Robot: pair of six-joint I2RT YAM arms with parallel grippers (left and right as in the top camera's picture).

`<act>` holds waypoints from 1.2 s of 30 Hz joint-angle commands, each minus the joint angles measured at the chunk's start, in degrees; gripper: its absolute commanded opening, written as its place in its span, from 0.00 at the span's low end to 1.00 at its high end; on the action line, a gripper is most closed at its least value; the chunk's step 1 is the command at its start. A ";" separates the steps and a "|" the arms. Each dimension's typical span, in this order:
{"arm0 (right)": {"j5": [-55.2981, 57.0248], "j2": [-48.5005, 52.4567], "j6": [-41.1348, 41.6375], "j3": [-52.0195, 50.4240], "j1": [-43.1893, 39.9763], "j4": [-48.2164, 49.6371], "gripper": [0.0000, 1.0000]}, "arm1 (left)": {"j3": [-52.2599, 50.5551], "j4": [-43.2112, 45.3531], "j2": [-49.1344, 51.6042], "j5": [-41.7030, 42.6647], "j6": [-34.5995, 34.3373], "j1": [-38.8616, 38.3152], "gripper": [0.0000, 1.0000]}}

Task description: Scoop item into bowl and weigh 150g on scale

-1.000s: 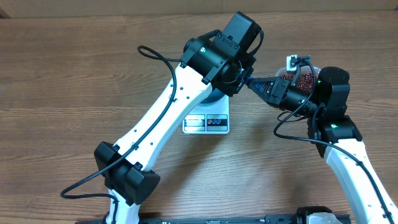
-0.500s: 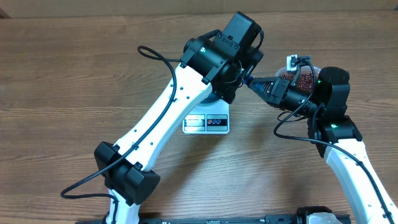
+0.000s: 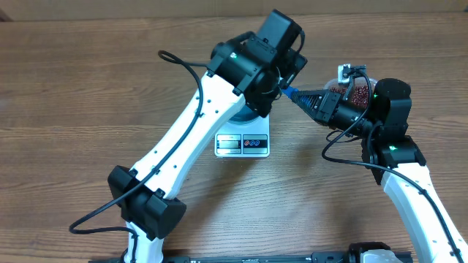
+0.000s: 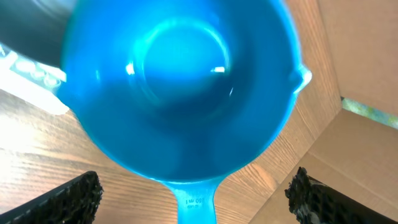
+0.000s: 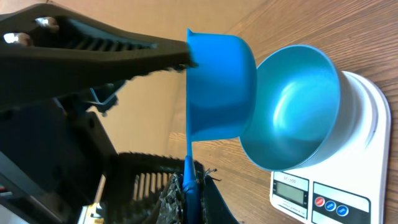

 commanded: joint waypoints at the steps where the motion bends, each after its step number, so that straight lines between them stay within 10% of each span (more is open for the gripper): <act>1: 1.60 0.17 -0.46 1.03 -1.44 -0.31 0.04 | 0.13 -0.28 -4.79 -0.44 8.13 1.66 1.00; 10: 1.46 0.17 -0.46 1.05 -9.01 -4.02 0.04 | 0.13 -0.48 -9.90 -0.42 22.38 4.11 1.00; 21: -6.25 0.11 0.96 1.09 -17.14 3.39 0.04 | 0.11 -6.36 -11.32 -0.76 58.80 4.42 0.99; 36: -11.50 0.11 7.74 1.09 -21.42 6.84 0.04 | -5.81 -14.08 -10.56 -6.82 69.83 4.37 1.00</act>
